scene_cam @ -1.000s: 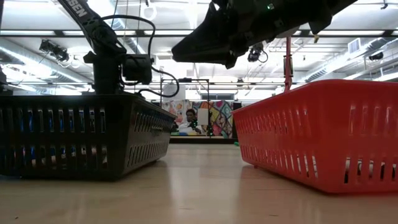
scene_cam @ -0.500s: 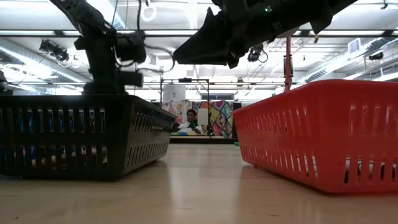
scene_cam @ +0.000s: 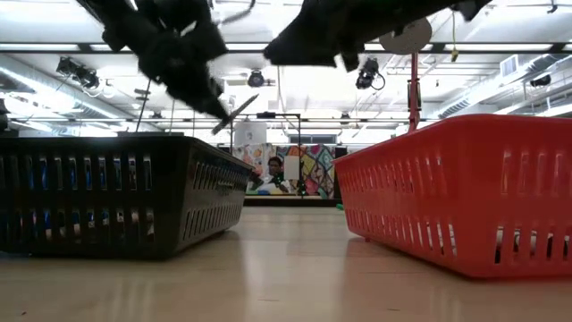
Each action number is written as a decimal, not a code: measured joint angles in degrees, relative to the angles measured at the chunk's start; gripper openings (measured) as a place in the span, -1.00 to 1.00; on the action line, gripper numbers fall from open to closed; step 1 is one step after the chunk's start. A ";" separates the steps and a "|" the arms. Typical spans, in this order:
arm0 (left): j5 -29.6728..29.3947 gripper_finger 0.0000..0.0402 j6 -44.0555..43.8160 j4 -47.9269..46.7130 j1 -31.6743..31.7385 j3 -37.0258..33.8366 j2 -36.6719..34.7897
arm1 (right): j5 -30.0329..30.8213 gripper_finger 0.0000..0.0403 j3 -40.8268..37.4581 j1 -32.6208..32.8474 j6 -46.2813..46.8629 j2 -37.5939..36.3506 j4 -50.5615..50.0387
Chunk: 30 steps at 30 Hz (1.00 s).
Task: Sort crayons
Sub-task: Put the black crayon into the red basket
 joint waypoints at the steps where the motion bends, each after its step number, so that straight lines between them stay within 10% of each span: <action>1: 0.02 -0.91 0.22 1.99 -1.01 0.00 0.00 | 1.47 -0.47 0.00 0.35 -0.45 -0.58 -0.58; 12: -0.07 -0.91 2.80 17.50 -6.57 0.02 0.03 | 14.84 -0.46 0.00 5.52 -8.00 -7.43 -2.08; 30: 0.23 -0.91 5.37 29.90 -10.88 0.04 0.13 | 7.98 0.08 0.00 4.00 -19.09 -8.63 7.15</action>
